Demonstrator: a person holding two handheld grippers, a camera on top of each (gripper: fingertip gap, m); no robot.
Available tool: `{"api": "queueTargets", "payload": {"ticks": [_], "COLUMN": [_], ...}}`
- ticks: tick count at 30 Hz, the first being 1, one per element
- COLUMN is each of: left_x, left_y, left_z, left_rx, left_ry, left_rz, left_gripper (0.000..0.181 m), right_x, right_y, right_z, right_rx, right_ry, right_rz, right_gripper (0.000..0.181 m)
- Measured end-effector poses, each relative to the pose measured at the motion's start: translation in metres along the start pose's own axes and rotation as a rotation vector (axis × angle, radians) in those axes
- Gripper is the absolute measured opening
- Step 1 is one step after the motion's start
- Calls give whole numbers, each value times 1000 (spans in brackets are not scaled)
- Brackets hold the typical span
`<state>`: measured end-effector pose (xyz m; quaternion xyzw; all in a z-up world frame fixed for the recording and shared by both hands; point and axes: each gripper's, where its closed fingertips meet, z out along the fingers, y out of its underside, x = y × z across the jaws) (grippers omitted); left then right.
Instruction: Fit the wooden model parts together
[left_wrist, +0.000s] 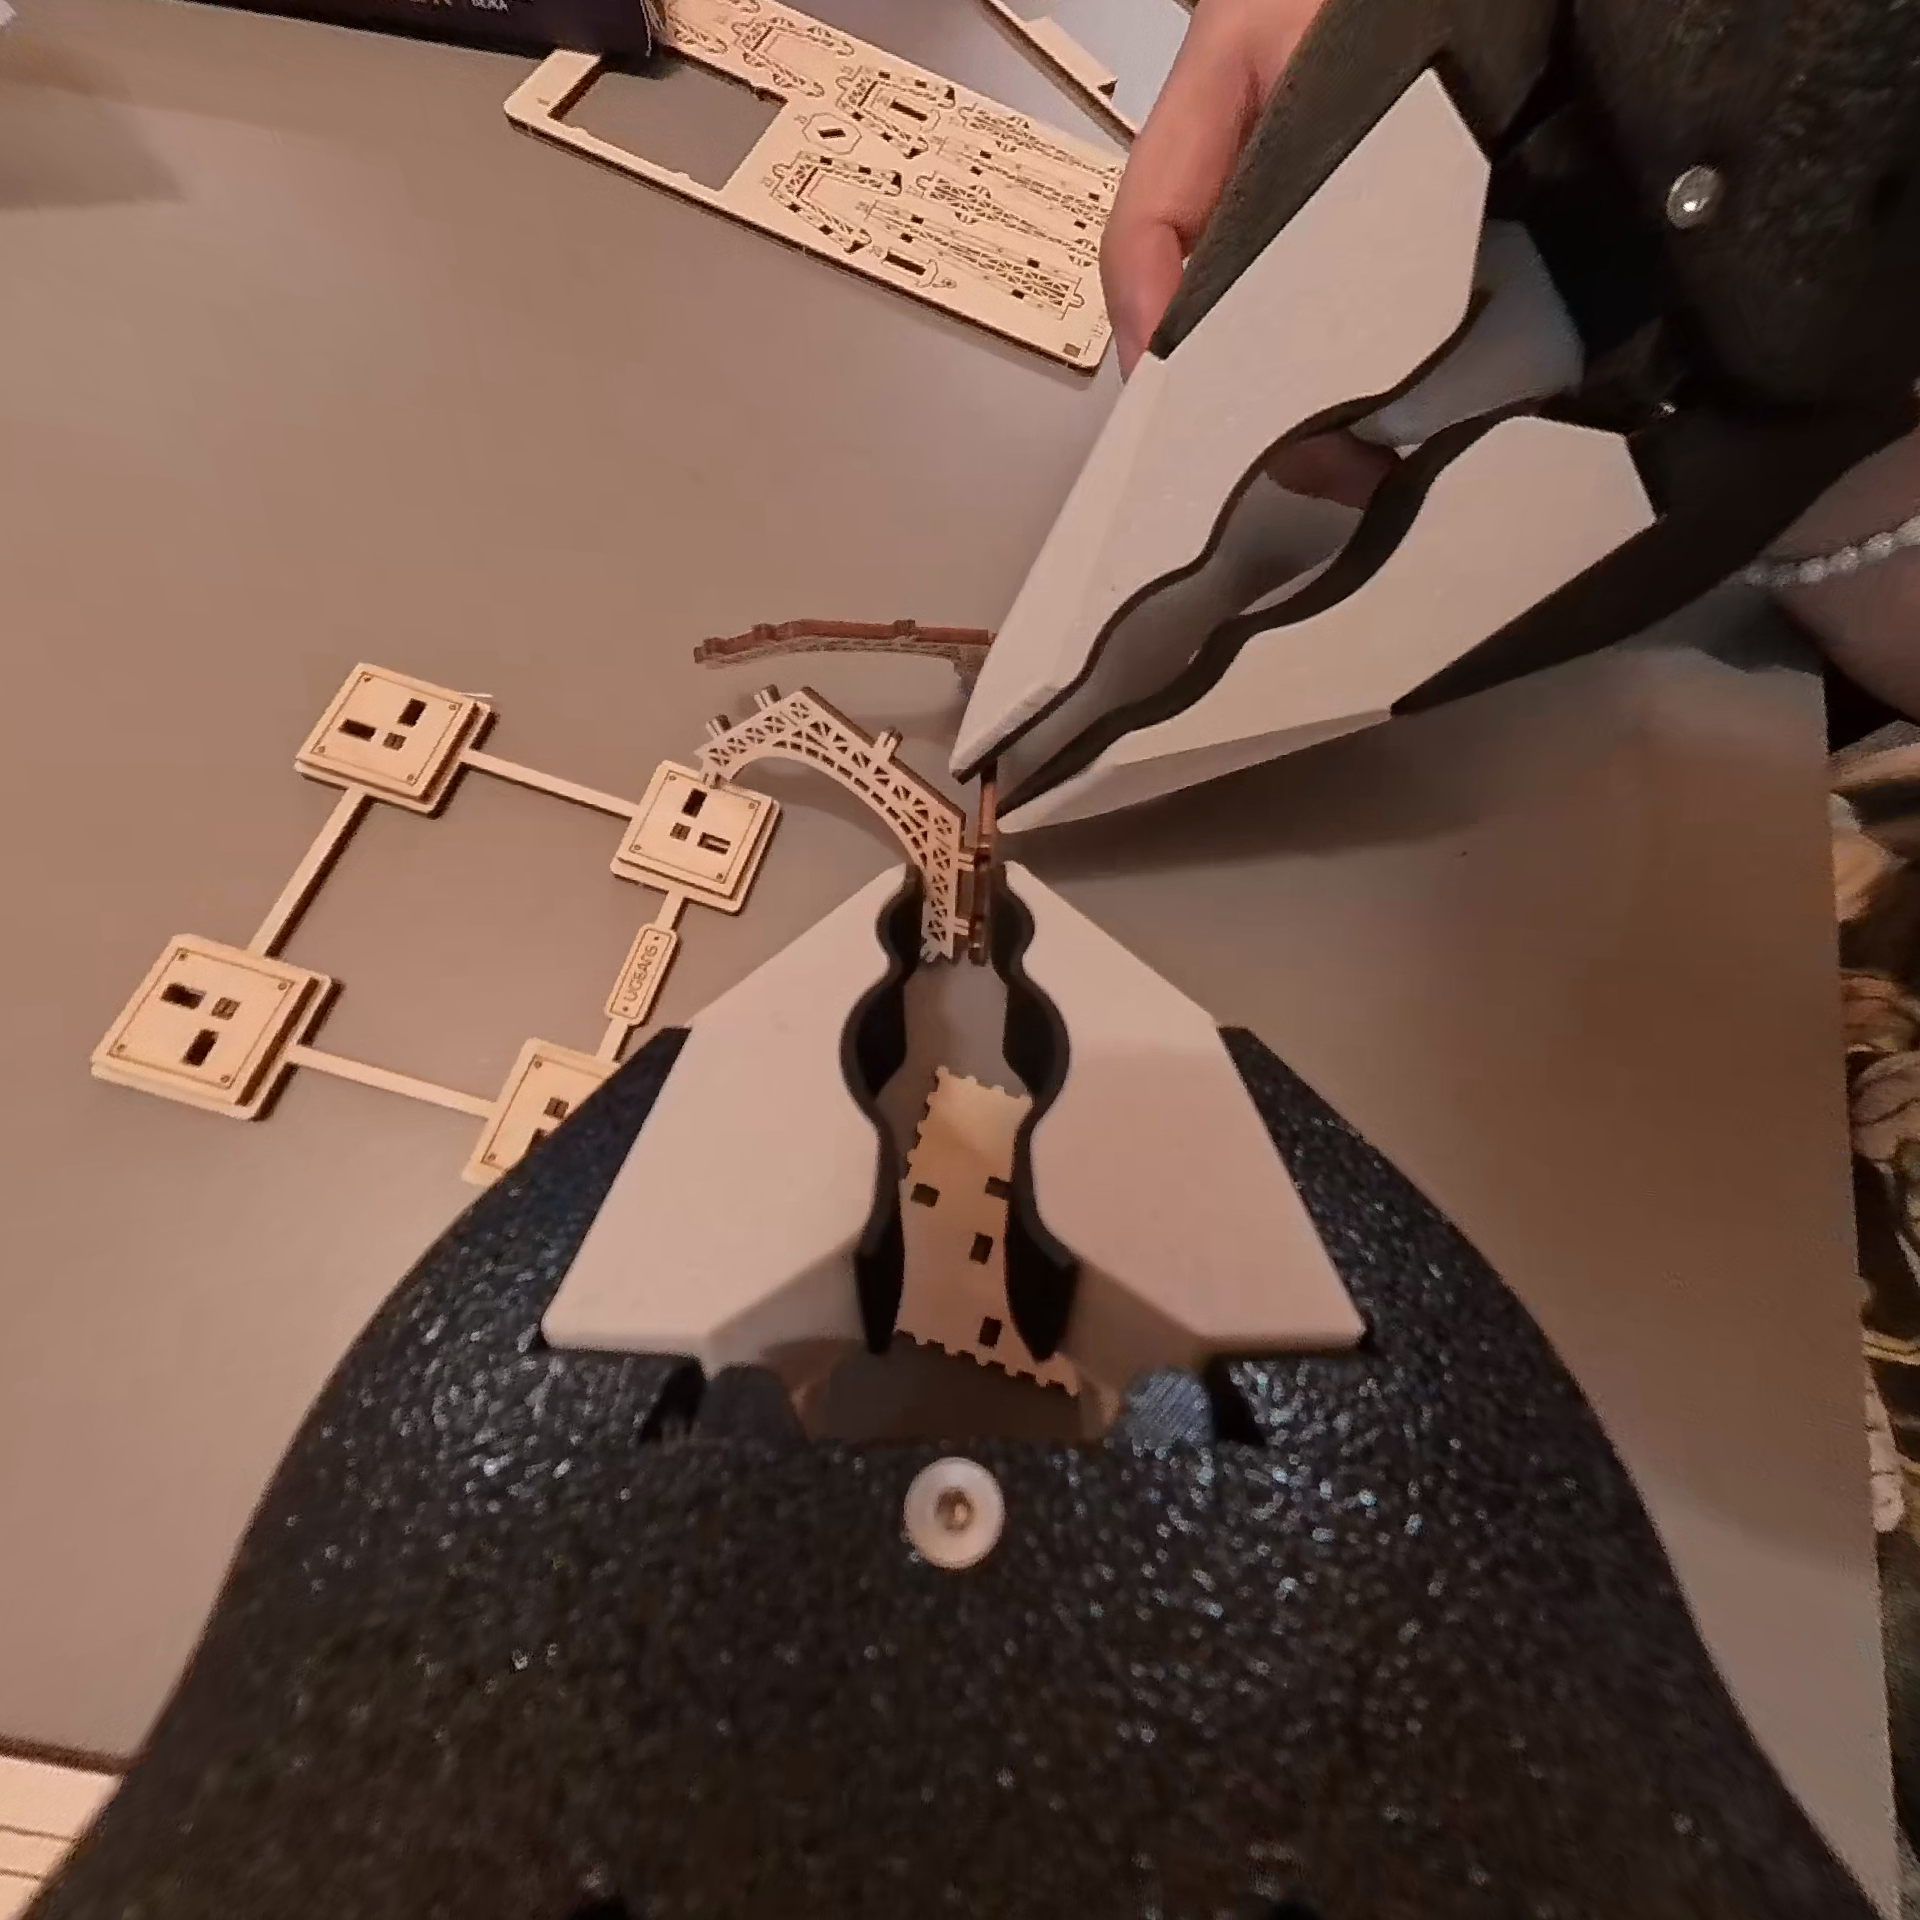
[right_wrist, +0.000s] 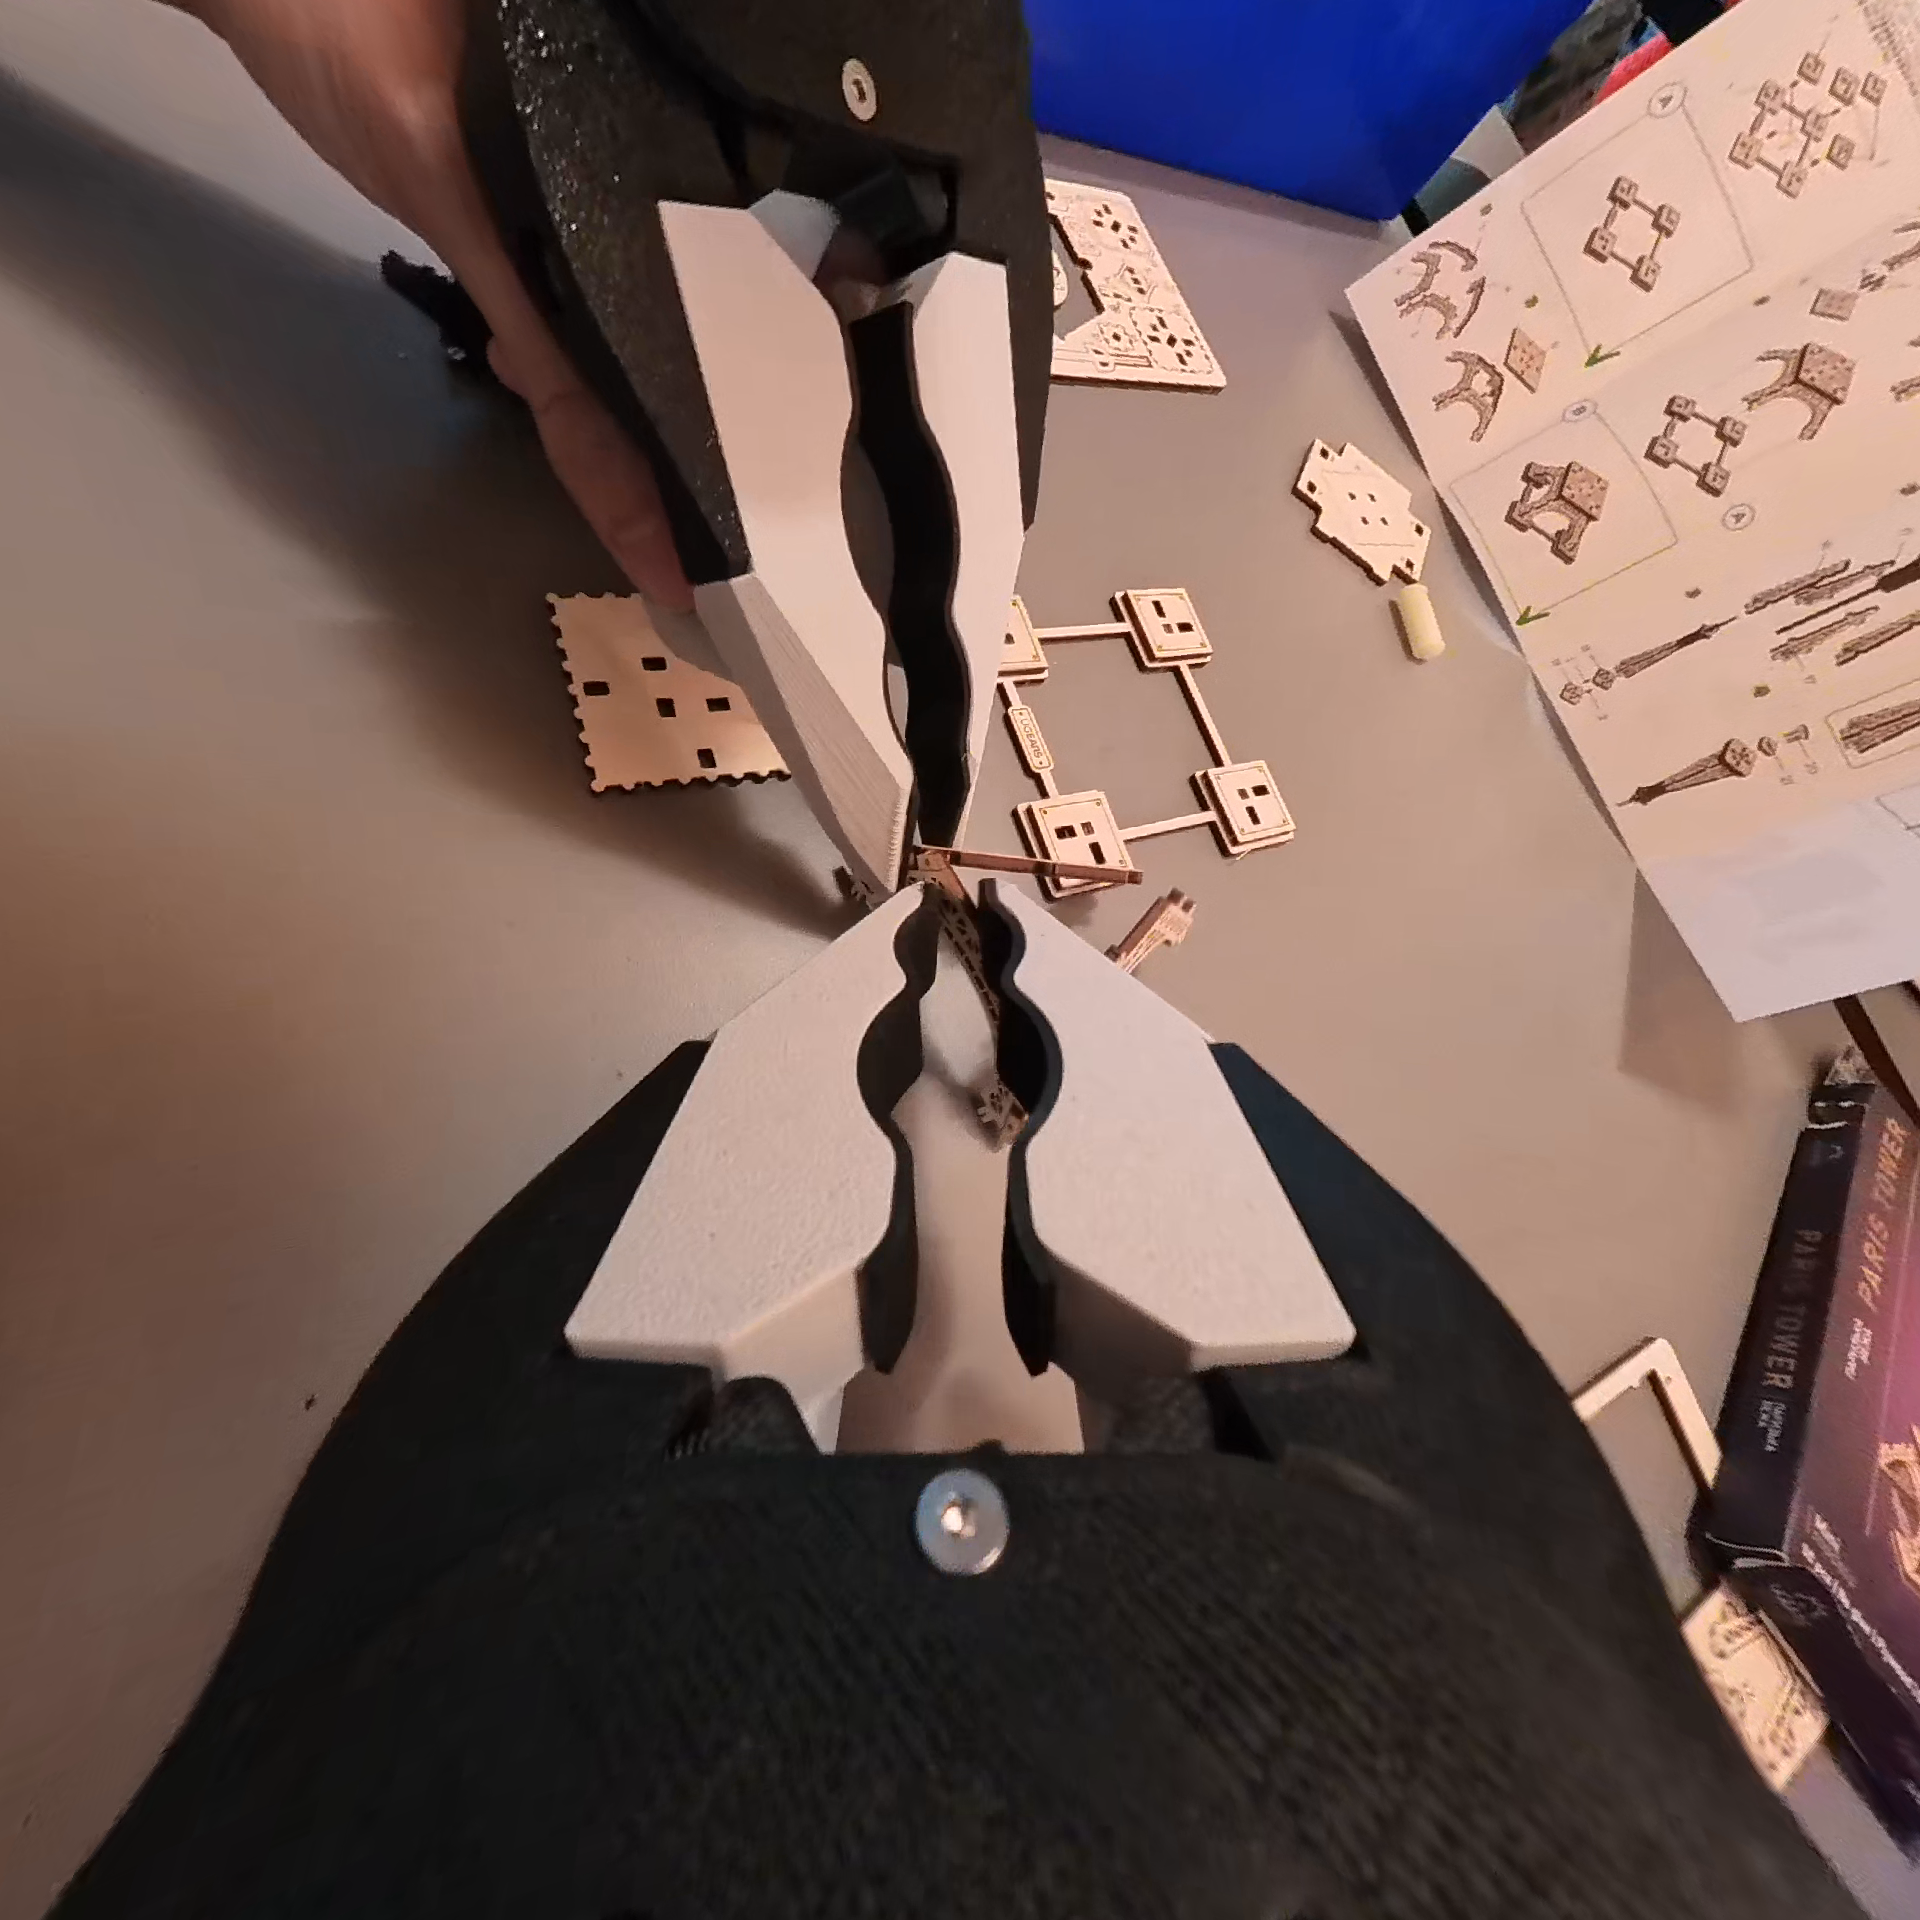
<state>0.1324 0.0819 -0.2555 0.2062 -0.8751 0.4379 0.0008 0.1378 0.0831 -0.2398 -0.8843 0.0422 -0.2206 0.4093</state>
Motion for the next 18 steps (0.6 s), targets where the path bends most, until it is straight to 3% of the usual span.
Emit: {"api": "queueTargets", "payload": {"ticks": [1,4,7,9,18], "left_x": [0,-1,5,0,2], "left_y": [0,0,1,2,5], "left_z": [0,0,0,-1,-6], "left_rx": [1,0,-7,-7,-27], "left_ry": [-1,23,127,133,202], "left_rz": [-1,-35,-107,-158,-107], "left_gripper": [10,10,23,11,10], "right_x": [0,0,1,0,-4], "right_y": [0,0,-1,-2,-3], "right_z": [0,0,1,2,0], "right_rx": [1,6,13,21,63], "right_ry": [1,-4,-8,-18,-57], "right_rz": [5,-2,3,5,33], "right_gripper": [5,5,5,5,5]}}
